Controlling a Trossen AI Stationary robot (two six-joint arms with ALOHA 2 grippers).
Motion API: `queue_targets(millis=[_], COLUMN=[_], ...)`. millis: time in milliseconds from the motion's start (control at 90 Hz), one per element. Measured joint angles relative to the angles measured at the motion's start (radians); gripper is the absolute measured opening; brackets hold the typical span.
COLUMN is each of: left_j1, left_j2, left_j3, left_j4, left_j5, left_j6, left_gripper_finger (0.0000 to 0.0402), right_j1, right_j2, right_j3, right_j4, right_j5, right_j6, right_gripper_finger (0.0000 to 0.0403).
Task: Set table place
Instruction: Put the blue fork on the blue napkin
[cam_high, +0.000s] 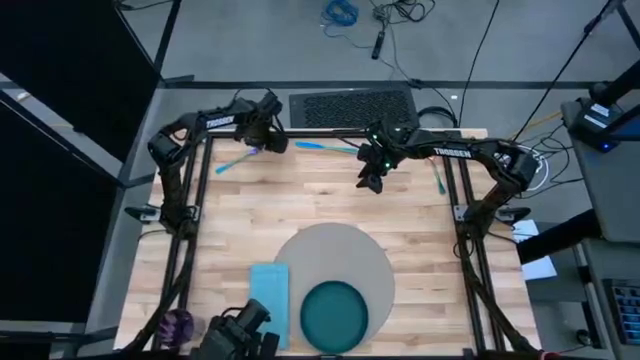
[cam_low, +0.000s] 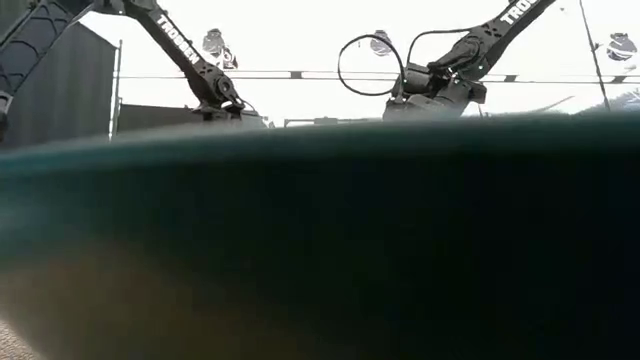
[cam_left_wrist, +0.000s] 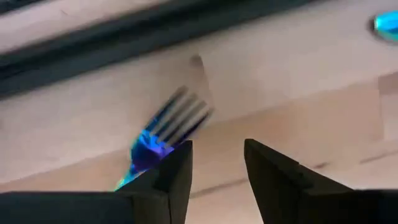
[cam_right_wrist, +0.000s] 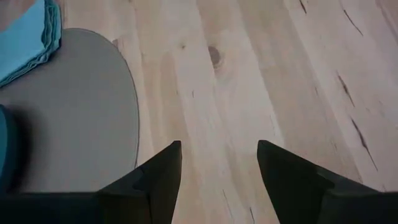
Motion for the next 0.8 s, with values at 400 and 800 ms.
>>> queue_targets(millis=[400, 800], left_j1=[0.004, 0.005], left_j2=[0.000, 0.022], left_j3=[0.000, 0.000], left_j4=[0.061, 0.089], left_j5=[-0.042, -0.072], left_j6=[-0.051, -0.085], left_gripper_finger=[0.0132, 0.0132], right_j1=[0.000, 0.000], right_j2=[0.000, 0.000], right_j3=[0.000, 0.000], right_j4=[-0.001, -0.005], right_j5=[0.000, 0.000], right_j6=[0.000, 0.000], right_gripper_finger=[0.0194, 0.0194])
